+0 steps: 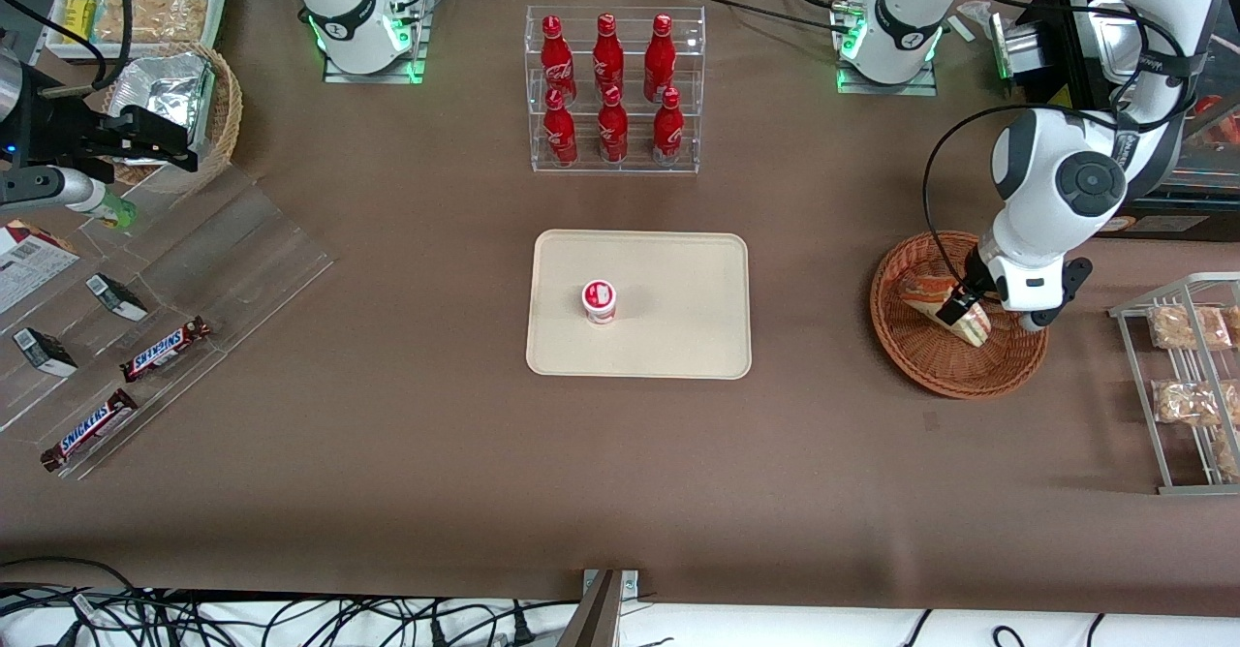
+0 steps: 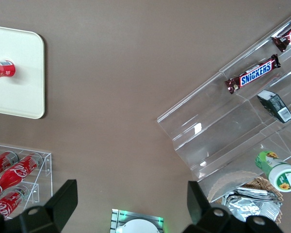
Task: Place sandwich from basket to tray
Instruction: 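Lower the open left gripper and close it on the sandwich, then lift the sandwich out of the basket with the left gripper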
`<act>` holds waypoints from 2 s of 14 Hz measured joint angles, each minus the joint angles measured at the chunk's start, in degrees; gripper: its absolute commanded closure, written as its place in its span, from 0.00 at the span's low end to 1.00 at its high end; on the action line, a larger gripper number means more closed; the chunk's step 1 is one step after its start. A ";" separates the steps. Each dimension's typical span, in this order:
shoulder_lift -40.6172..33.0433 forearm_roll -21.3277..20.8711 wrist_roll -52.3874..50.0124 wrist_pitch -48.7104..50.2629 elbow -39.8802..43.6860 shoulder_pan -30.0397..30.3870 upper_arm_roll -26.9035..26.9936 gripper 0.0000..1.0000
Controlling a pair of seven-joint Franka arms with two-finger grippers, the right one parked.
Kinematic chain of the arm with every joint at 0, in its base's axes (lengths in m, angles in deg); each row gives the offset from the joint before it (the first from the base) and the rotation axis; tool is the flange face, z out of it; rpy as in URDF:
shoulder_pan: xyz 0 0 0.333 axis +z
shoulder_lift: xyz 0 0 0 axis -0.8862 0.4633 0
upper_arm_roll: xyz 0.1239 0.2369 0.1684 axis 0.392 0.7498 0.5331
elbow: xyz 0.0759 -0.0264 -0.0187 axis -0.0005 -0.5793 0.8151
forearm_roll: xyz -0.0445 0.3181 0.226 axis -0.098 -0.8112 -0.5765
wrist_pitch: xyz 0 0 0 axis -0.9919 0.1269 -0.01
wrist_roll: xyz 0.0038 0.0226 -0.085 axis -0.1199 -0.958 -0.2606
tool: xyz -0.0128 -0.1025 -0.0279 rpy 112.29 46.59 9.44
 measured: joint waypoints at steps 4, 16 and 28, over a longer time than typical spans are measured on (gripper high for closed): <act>2.03 -0.90 -1.45 -1.35 -0.45 0.00 -0.03 0.00; 1.99 -0.93 -1.76 0.93 1.50 0.01 -0.05 1.00; -0.56 6.81 17.64 35.03 29.60 -1.36 -7.64 1.00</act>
